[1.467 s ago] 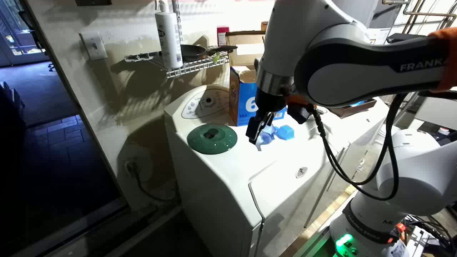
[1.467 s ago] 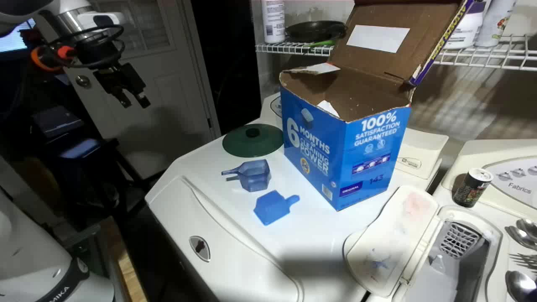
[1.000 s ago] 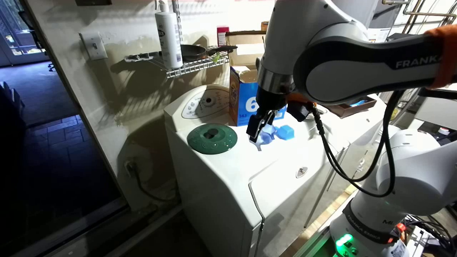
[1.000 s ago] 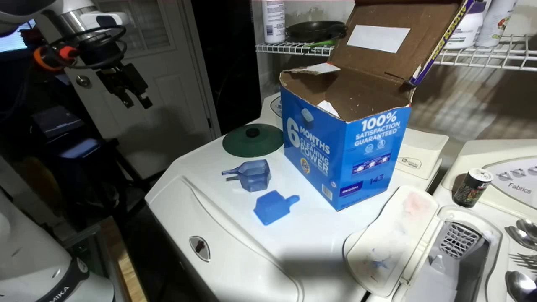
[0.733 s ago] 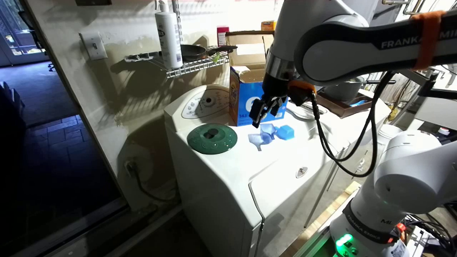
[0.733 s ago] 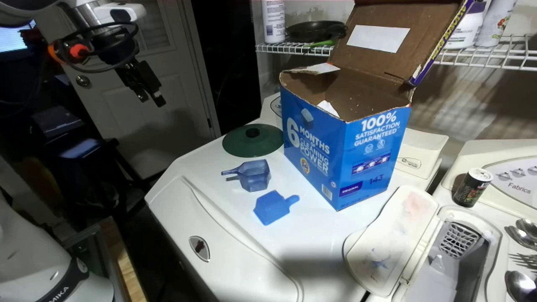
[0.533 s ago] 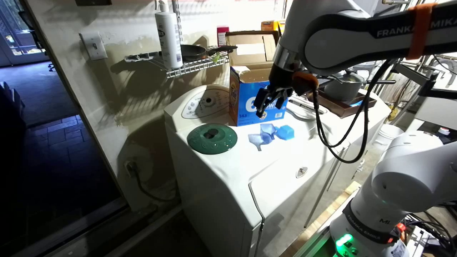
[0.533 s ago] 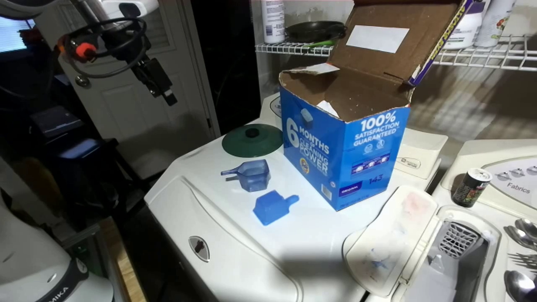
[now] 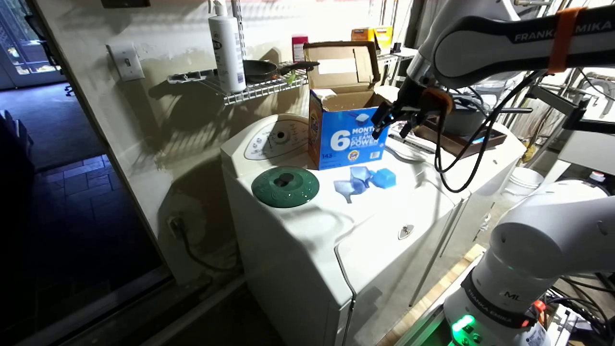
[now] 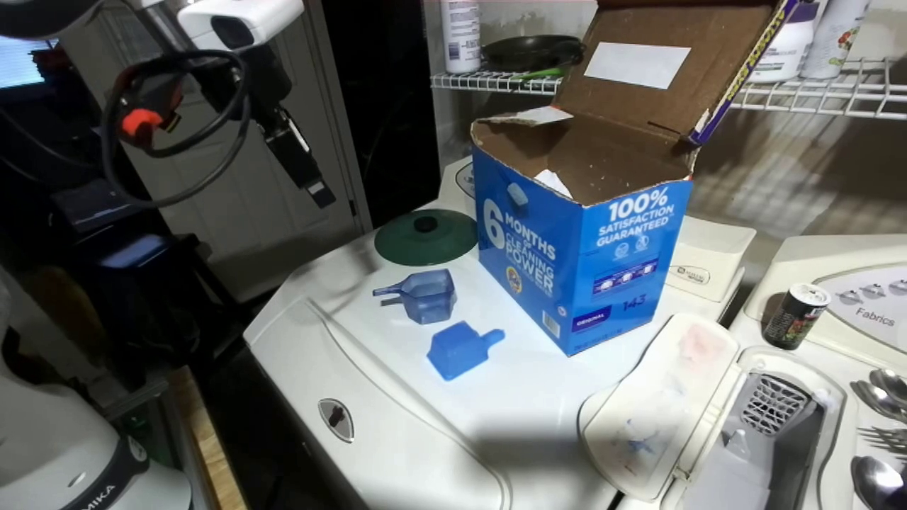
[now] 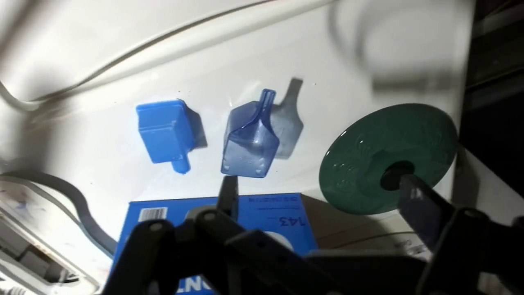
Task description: Turn the right blue object upright
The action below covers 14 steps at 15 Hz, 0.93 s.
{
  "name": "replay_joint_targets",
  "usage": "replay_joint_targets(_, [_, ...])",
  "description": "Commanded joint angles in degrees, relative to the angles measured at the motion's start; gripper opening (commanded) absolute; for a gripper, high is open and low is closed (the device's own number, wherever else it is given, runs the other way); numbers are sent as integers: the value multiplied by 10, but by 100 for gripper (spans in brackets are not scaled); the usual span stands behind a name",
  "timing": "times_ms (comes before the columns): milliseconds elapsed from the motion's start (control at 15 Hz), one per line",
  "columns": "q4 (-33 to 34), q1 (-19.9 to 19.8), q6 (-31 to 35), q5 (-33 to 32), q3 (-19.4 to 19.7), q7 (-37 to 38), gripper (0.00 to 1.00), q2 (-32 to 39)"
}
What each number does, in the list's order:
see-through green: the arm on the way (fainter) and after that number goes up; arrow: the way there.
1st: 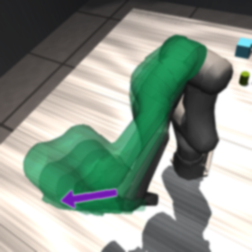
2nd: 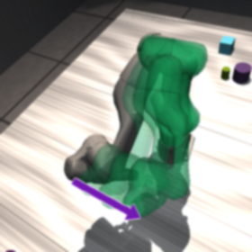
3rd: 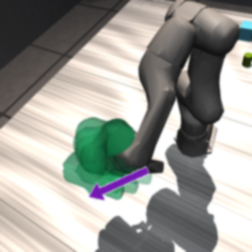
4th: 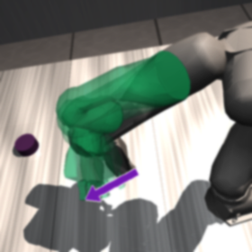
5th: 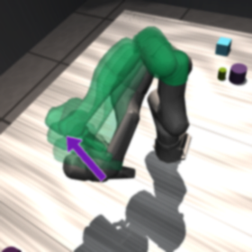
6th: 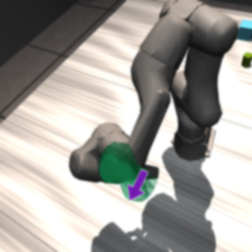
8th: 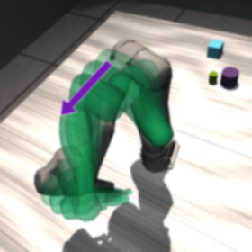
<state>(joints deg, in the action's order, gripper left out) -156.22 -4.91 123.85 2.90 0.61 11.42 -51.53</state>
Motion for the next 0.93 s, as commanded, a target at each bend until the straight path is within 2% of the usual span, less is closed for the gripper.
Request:
replay_joint_targets(0, [0, -13, 0, 3, 2, -9, 100, -1])
replay_joint_targets(267, [0, -9, 0, 2, -4, -9, 100, 0])
replay_joint_targets(333, [10, -16, -1, 6, 5, -5, 100, 14])
replay_joint_targets(600, [50, -48, -18, 15, 70, -18, 100, 82])
replay_joint_targets(867, [117, -39, -45, 41, 137, -68, 100, 186])
